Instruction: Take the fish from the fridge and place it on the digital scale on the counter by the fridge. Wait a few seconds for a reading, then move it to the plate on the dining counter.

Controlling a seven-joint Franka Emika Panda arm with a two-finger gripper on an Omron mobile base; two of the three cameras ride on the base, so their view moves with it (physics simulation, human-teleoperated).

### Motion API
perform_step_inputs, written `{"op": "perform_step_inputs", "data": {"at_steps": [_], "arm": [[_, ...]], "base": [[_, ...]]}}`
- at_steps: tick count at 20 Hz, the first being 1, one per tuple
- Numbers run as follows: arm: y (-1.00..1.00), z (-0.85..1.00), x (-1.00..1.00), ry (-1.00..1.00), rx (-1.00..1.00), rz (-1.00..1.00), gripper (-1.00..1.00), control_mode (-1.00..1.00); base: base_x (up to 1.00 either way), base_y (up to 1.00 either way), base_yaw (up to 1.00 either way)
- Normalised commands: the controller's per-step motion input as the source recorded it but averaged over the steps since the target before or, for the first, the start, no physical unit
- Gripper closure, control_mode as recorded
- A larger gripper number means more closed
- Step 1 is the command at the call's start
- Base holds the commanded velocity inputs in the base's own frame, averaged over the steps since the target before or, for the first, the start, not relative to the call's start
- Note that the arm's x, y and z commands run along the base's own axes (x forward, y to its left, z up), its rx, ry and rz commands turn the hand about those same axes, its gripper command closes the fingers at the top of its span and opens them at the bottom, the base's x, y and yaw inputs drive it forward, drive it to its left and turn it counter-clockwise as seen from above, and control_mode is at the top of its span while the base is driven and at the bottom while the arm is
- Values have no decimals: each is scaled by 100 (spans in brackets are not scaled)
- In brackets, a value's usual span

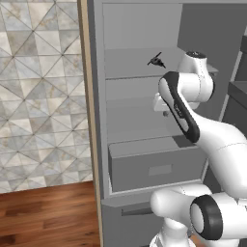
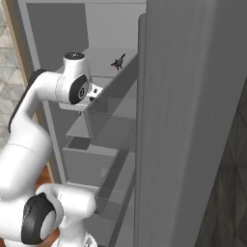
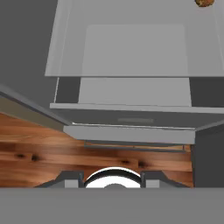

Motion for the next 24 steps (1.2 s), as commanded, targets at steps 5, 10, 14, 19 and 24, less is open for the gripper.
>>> {"op": "perform_step_inputs", "data": {"at_steps": [5, 10, 14, 19, 24], "arm": [[0, 0, -40, 0, 2, 1, -100, -100], [-3, 0, -55, -3, 4, 4, -100, -100], [19, 33, -37, -7, 1, 0, -100, -100], [9, 53, 2, -4, -10, 0, -100, -100], [0, 74, 27, -3, -19, 0, -100, -100]], "base": [[0, 0, 0], [0, 0, 0], [0, 0, 0], [0, 0, 0], [0, 0, 0]]}}
